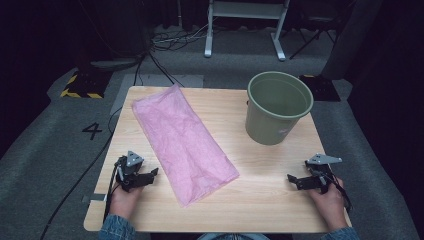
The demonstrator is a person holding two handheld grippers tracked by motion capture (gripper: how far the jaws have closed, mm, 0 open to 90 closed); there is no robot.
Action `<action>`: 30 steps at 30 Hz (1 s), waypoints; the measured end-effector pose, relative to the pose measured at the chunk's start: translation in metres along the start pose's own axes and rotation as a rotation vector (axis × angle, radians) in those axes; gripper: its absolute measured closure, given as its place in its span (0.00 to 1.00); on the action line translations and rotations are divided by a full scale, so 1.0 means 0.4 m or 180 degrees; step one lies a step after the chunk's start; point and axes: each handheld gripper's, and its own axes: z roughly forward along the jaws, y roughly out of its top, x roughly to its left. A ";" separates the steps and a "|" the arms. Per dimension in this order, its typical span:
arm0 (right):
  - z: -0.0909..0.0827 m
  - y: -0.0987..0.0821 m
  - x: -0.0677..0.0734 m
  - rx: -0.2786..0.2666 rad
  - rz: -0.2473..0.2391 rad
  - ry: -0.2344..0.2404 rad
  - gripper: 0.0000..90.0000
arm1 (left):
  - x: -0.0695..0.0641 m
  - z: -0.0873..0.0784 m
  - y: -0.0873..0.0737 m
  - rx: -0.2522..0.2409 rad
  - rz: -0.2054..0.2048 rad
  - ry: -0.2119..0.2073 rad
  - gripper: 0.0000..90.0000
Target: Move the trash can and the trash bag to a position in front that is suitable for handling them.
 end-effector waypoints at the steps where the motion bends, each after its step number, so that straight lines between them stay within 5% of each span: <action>1: 0.000 0.000 0.000 0.0000 0.0001 -0.0002 0.01 | -0.007 0.003 0.005 0.0022 0.0017 -0.0008 0.34; 9: 0.000 0.000 0.000 -0.0002 0.0005 0.0002 0.01 | -0.038 0.029 0.042 0.0009 0.0066 -0.0062 0.32; 13: 0.000 0.000 0.000 -0.0002 0.0007 0.0001 0.01 | -0.053 0.060 0.060 0.0200 0.0156 0.0053 0.32; 16: -0.001 0.000 0.001 -0.0006 -0.0005 -0.0008 0.02 | -0.051 0.071 0.066 0.0196 0.0091 -0.0013 0.33; 22: -0.010 -0.003 0.012 -0.0125 -0.0016 0.0027 0.22 | -0.059 0.073 0.072 0.0112 0.0244 -0.0115 0.72; 25: -0.018 0.005 0.022 -0.0065 -0.0066 0.0074 0.41 | -0.065 0.073 0.074 0.0125 0.0331 -0.0072 0.91; 30: -0.024 0.028 0.033 0.0069 -0.0138 0.0177 0.47 | -0.057 0.067 0.068 0.0127 0.0368 -0.0040 0.99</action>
